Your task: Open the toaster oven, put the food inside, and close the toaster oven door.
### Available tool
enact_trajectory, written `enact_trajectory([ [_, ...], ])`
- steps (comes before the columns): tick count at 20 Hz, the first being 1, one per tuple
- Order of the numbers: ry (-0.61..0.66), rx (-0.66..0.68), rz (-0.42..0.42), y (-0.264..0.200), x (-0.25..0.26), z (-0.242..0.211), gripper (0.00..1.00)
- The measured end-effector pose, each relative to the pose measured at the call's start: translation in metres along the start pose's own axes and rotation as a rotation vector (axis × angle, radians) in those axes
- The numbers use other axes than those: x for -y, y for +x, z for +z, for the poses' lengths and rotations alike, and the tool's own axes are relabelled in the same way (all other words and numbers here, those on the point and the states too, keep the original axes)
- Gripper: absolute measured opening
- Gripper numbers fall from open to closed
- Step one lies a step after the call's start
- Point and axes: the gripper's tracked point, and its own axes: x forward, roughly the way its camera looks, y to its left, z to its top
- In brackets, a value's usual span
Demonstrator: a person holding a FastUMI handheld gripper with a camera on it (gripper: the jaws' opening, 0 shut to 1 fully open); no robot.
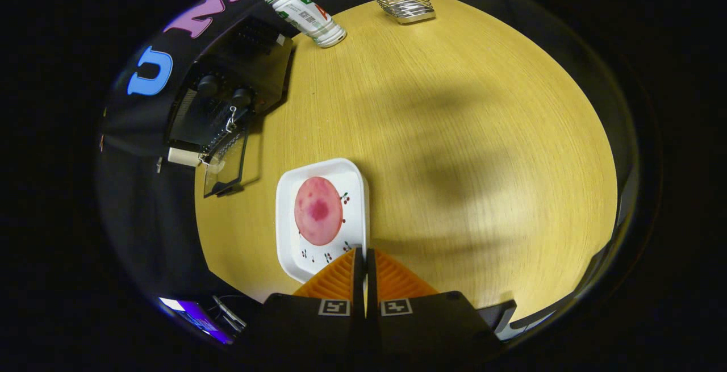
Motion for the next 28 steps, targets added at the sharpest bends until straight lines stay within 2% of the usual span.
enact_trajectory([
  [6,0.007,0.061,0.040,-0.023,-0.029,-0.024,0.05],
  [17,0.243,0.159,0.267,-0.056,-0.133,-0.080,0.05],
  [23,0.419,0.202,0.368,-0.052,-0.180,-0.067,0.05],
  [28,0.417,0.257,0.356,-0.039,-0.209,-0.040,0.05],
])
